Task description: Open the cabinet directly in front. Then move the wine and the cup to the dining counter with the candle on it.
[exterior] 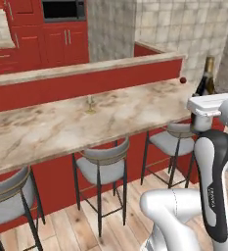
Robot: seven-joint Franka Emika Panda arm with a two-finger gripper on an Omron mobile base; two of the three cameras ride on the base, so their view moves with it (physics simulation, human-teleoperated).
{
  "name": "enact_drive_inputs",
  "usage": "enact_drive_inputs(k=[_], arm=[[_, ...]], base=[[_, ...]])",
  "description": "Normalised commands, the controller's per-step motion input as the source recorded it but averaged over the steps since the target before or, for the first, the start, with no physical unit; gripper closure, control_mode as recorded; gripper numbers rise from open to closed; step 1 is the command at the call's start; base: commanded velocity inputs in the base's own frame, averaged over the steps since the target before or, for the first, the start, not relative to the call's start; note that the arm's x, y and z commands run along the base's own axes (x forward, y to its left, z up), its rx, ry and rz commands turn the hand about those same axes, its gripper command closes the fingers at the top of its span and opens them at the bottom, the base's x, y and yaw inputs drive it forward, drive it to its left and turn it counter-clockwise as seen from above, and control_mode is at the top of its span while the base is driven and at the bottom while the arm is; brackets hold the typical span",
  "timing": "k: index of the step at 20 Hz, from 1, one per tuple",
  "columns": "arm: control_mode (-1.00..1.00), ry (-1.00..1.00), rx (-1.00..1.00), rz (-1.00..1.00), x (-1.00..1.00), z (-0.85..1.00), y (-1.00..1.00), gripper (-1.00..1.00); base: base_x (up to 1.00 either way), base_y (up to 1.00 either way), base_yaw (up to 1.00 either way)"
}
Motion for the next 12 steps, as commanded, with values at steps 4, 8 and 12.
enact_drive_inputs(k=[4, 8, 12], arm=[[1.0, 0.0, 0.0, 0.0, 0.0, 0.0, 0.0, 1.0], [1.0, 0.0, 0.0, 0.0, 0.0, 0.0, 0.0, 1.0], [1.0, 0.0, 0.0, 0.0, 0.0, 0.0, 0.0, 1.0]], base=[[0.84, -0.69, 0.55], [0.63, -0.94, 0.46], [0.32, -0.98, 0.4]])
